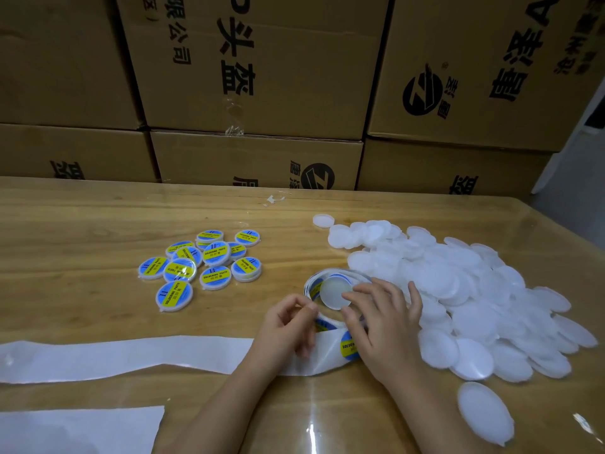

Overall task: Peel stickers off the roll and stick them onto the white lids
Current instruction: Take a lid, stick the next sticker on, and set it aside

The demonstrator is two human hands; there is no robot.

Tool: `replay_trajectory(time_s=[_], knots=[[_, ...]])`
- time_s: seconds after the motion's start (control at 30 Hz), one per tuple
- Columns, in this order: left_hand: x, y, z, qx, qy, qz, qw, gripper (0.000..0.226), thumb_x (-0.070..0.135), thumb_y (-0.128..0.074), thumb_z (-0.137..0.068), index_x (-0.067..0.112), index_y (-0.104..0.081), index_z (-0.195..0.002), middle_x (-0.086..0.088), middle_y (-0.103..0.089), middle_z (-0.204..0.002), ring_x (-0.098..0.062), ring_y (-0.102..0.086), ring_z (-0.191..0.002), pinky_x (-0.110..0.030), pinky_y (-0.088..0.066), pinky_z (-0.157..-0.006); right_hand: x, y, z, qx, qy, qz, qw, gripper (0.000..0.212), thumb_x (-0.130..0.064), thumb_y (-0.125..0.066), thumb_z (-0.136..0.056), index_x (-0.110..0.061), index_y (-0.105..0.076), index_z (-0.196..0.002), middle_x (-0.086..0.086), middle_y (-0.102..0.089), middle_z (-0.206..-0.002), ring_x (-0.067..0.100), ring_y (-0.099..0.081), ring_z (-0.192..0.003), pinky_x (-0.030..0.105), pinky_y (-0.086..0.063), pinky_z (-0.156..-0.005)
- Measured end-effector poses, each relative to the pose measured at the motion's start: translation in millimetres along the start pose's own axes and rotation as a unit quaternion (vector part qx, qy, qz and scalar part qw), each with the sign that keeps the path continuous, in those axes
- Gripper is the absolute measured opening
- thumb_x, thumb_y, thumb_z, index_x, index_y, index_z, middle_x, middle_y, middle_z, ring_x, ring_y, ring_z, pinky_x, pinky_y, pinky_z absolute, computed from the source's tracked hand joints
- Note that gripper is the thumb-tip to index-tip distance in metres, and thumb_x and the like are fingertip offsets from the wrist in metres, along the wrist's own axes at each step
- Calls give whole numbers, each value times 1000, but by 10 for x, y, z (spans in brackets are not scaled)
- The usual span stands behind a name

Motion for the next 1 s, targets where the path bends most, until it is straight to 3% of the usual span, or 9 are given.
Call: replay_trajectory(time_s=[0.1, 0.23, 0.43, 0.63, 0.8, 0.83, 0.9, 1.0], knots=[[-23, 54, -35, 82, -32, -67, 994, 21, 18, -52, -95, 29, -67, -86, 4, -47, -42, -9, -43, -40, -16, -38, -46, -40, 27, -54, -45, -29, 58, 997, 46, -52, -28, -91, -34, -70, -87, -14, -66, -98, 20, -53, -118, 55, -5, -111], [-82, 7, -65, 45, -40, -216, 974, 12, 30, -50, -94, 38, -58, -90, 3, -49, -50, -11, -46, -49, -29, -40, -56, -66, 55, -142, -177, -61, 169, 968, 66, -60, -4, -89, -38, -66, -93, -17, -65, -102, 12, -36, -134, 54, 11, -109], [-60, 8, -75, 27, -43, -231, 972, 11, 30, -49, -95, 38, -52, -87, 6, -52, -51, -8, -49, -50, -29, -39, -57, -50, 61, -334, -244, -71, 152, 955, 59, -59, -9, -93, -37, -64, -99, -14, -65, -105, 15, -27, -138, 57, 14, -106], [-59, -4, -69, 21, -45, -231, 972, 9, 29, -48, -95, 35, -52, -89, 7, -54, -51, -4, -49, -46, -25, -37, -54, -87, -38, -504, -275, -75, 119, 951, 63, -61, -13, -95, -29, -55, -61, -13, -64, -94, 12, -30, -134, 57, 12, -108], [-79, -1, -79, 18, -50, -234, 971, 7, 31, -48, -95, 35, -52, -90, 7, -55, -51, -4, -49, -46, -26, -37, -54, -121, -56, -463, -259, -33, 106, 959, 56, -55, -21, -98, -28, -67, -78, -17, -63, -104, 2, -25, -135, 55, 16, -107], [-84, 0, -83, 18, -49, -235, 971, 7, 31, -48, -95, 36, -52, -90, 7, -55, -51, -4, -49, -46, -27, -37, -54, -141, -28, -448, -245, -1, 125, 961, 53, -52, -23, -98, -28, -68, -83, -18, -63, -106, 2, -26, -135, 54, 14, -108], [-93, 2, -93, 20, -50, -235, 971, 8, 32, -48, -95, 37, -52, -90, 7, -56, -51, -5, -50, -46, -28, -39, -55, -223, 61, -464, -222, 73, 152, 961, 44, -45, -25, -99, -28, -64, -88, -15, -63, -102, 7, -38, -126, 44, -5, -108], [-105, 6, -100, 23, -55, -242, 968, 8, 32, -48, -95, 38, -52, -91, 6, -56, -51, -6, -50, -47, -31, -40, -55, -400, 76, -618, -321, 94, 128, 934, 33, -31, -29, -100, -21, -60, -102, -4, -64, -100, 18, -54, -102, 32, -29, -89]])
Point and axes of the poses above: each hand's wrist, its own z-axis away from the middle knuckle, its own y-axis out of the back of the hand, x = y × z, the point moved 2 cm from there along -z, towards the middle knuckle
